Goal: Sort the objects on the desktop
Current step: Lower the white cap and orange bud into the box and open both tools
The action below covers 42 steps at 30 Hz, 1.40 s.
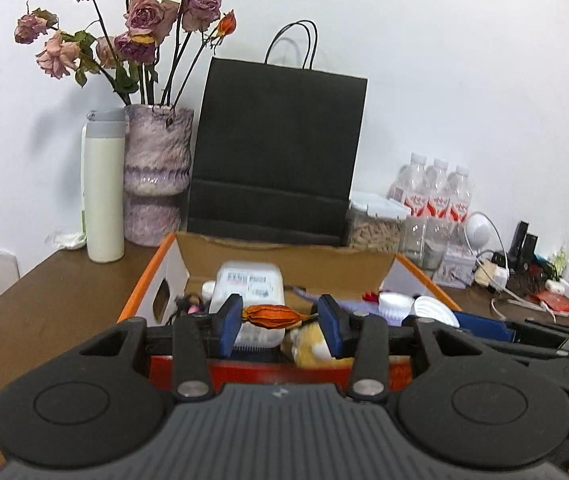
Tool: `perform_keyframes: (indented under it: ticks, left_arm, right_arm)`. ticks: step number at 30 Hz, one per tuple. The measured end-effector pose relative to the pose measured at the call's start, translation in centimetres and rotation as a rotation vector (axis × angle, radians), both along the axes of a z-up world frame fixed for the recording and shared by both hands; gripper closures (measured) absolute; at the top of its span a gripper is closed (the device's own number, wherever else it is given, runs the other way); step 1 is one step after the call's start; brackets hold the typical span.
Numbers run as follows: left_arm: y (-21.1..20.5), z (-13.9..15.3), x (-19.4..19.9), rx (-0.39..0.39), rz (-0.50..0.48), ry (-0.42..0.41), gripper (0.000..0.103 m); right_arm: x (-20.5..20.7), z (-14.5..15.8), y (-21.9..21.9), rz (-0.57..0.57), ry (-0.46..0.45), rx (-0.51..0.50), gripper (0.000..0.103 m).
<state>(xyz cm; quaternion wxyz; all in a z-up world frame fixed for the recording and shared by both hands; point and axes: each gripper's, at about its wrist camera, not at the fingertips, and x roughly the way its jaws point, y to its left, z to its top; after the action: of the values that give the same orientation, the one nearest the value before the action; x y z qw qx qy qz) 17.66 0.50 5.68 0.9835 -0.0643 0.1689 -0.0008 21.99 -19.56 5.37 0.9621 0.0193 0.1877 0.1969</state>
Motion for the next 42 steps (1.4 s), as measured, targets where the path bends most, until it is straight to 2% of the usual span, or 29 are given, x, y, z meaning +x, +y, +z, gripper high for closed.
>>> perform_keyframes:
  ticks: [6,9,21,32,39,41,42]
  left_arm:
    - [-0.4,0.5,2.4,0.019,-0.018,-0.037,0.061]
    - [-0.9,0.4,3.6,0.053,-0.026,-0.048,0.061]
    - [-1.9,-1.0,8.4,0.117,-0.061,-0.026,0.061]
    - [-1.9,-2.5,9.6,0.128,-0.107,0.027,0.061]
    - [-1.7,-2.6,9.8,0.125,-0.103,0.039,0.06]
    - [-1.7,-2.6,9.7,0.125,-0.097,0.034,0.054]
    - [-1.7,-2.5,9.6,0.126,-0.091,0.032,0.043]
  right_arm:
    - [3.0,0.1,0.6,-0.021,0.002,0.017,0.064]
    - [4.3,-0.1,0.9,-0.025,0.004,0.008,0.064]
    - [8.1,-1.3,1.8,-0.009,0.011,-0.047,0.064]
    - [8.8,-2.4,2.4,0.001,0.024,-0.116,0.064]
    - [8.5,-2.5,2.6,0.004,0.014,-0.135,0.064]
    - [8.5,-2.4,2.6,0.004,0.01,-0.133,0.061]
    - [8.4,-2.4,2.6,0.004,0.009,-0.133,0.055]
